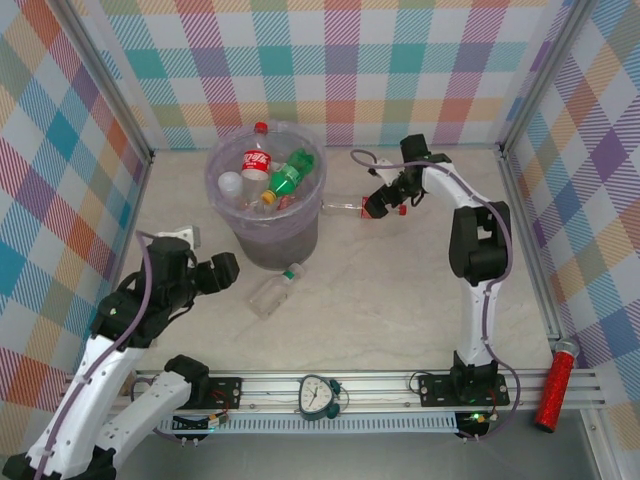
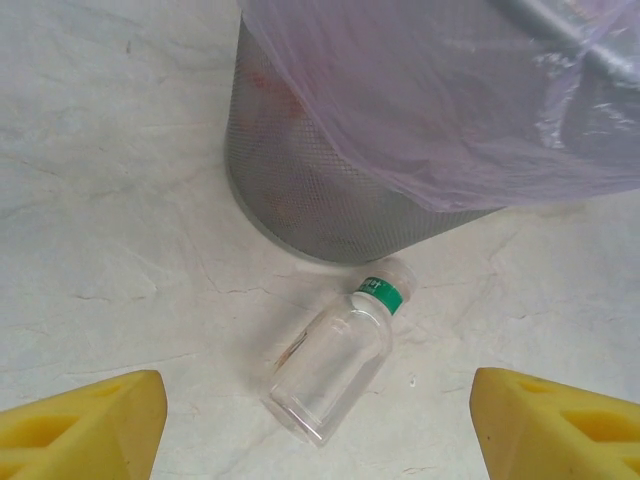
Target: Put the plastic bottles in the bin
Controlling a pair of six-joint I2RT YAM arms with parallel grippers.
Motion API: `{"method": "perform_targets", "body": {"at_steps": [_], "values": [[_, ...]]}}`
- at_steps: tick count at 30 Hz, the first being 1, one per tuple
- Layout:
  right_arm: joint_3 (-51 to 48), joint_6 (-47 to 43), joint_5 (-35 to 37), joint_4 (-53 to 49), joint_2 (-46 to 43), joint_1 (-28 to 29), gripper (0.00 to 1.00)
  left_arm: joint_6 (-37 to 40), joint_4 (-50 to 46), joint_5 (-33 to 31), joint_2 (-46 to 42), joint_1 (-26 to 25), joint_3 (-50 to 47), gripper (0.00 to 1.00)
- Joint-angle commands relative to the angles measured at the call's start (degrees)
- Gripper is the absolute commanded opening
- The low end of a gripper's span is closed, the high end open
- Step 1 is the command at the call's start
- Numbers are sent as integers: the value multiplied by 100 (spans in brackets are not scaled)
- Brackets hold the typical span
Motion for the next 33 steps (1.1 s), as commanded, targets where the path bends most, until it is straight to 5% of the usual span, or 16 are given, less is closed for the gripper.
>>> {"method": "perform_targets", "body": {"at_steps": [1,11,21,33], "values": [[354,-449,-315,-580,254,62,99,-205,-131,-74,-21,-67,221,79],[-86,-305,-400,-889,176,213,100,-224,416,60,660,-296,718,77],[-441,225,-595,-779,-3,300,83,-434,1159,243,1221,-764,839,76],[-2105,889,-660,473,-1697,261,60,-618,1681,449,1543,-859,1248,76]]}}
